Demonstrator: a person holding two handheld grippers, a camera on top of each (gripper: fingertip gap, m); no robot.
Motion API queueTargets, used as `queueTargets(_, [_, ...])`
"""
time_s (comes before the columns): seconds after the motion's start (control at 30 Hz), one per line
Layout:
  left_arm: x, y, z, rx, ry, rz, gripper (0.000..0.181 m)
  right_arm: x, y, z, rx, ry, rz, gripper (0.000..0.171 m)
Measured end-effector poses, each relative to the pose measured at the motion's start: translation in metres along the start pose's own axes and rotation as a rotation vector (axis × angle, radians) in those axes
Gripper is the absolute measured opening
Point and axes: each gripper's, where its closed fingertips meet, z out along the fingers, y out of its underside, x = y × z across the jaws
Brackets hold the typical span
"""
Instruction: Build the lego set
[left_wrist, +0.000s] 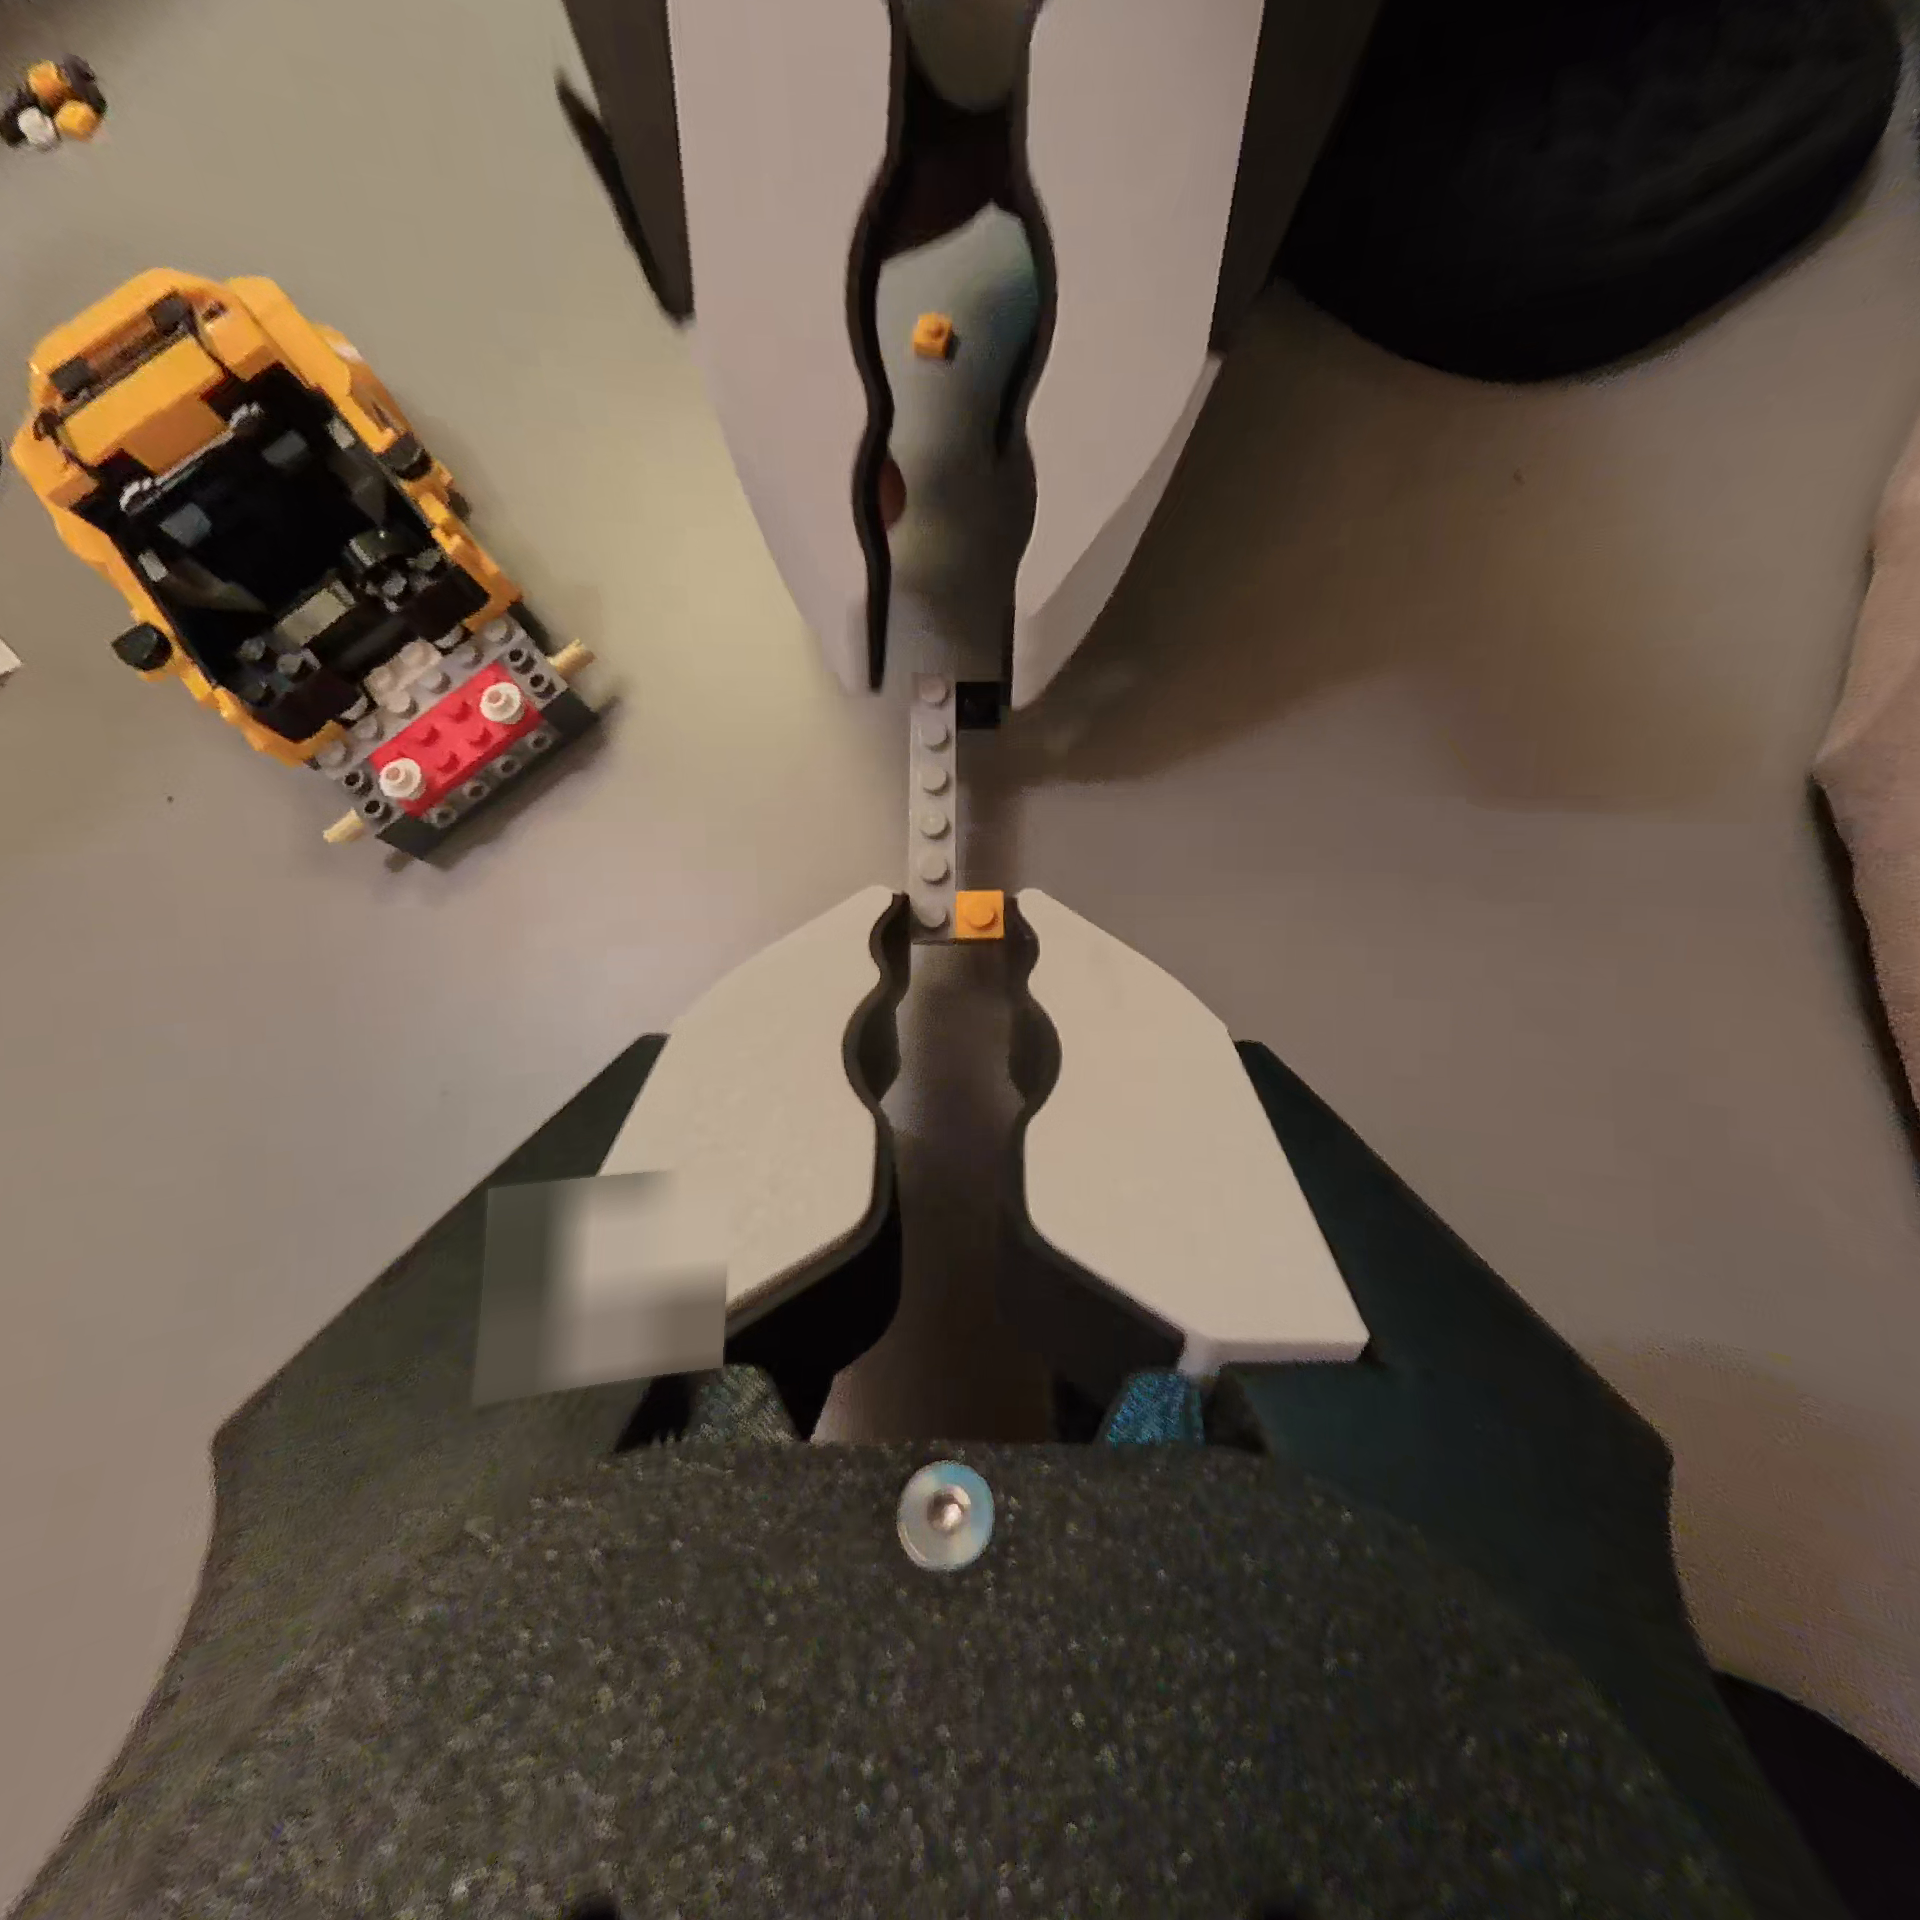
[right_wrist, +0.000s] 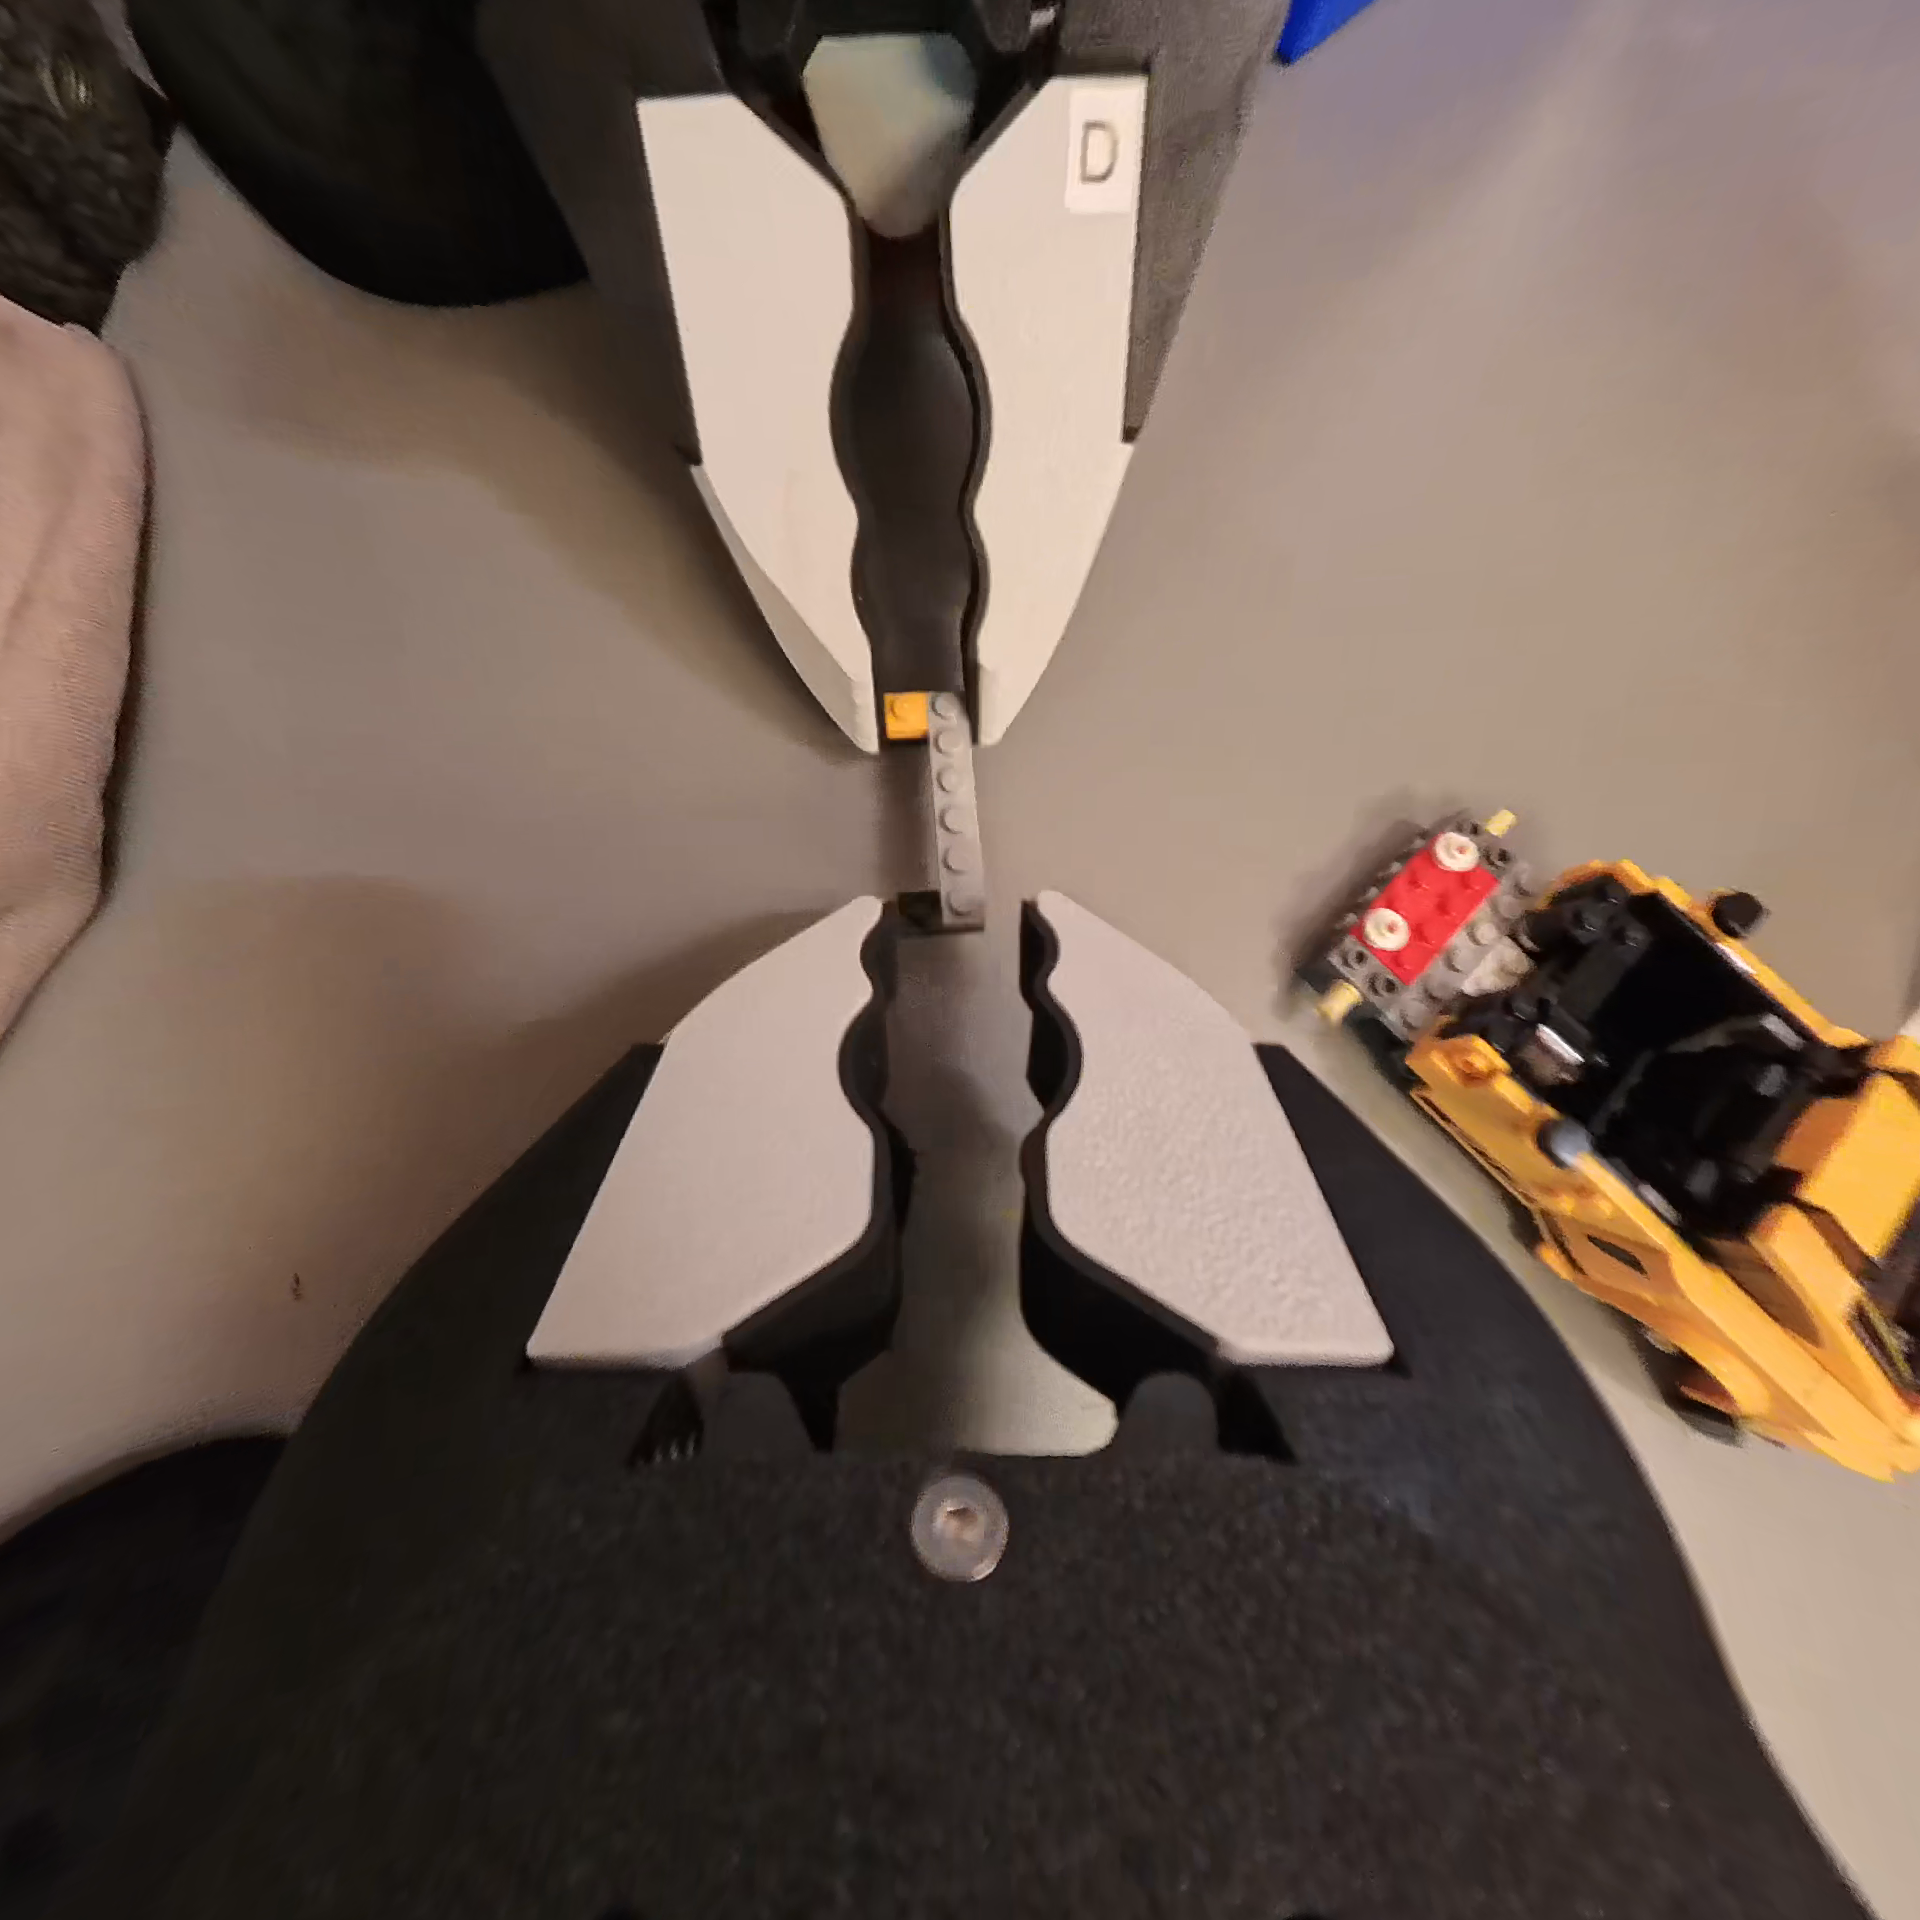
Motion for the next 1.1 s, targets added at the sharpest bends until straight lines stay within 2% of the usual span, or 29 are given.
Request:
queueTargets(0.13, [-0.004, 0.005, 0.006, -0.050, -0.007, -0.028, 0.016, 0.019, 0.010, -0.035, 0.011, 0.091, 0.059, 0.023])
queueTargets(0.3, [-0.003, 0.004, 0.006, -0.033, -0.004, -0.035, 0.024, 0.033, 0.065, -0.078, -0.111, 0.193, 0.191, 0.022])
queueTargets(0.43, [-0.003, 0.002, 0.004, -0.013, -0.001, -0.041, 0.025, 0.026, 0.097, -0.090, -0.198, 0.204, 0.287, 0.022])
queueTargets(0.7, [-0.003, 0.006, 0.005, -0.021, -0.004, -0.031, 0.023, 0.009, 0.092, -0.062, -0.232, 0.131, 0.274, 0.018])
queueTargets(0.93, [-0.001, 0.006, 0.005, -0.013, 0.001, -0.032, 0.017, 0.007, 0.089, -0.056, -0.269, 0.064, 0.250, 0.007])
queueTargets(1.1, [-0.002, 0.005, 0.004, -0.001, 0.006, -0.040, 0.016, 0.003, 0.043, -0.039, -0.166, 0.021, 0.131, 0.007])
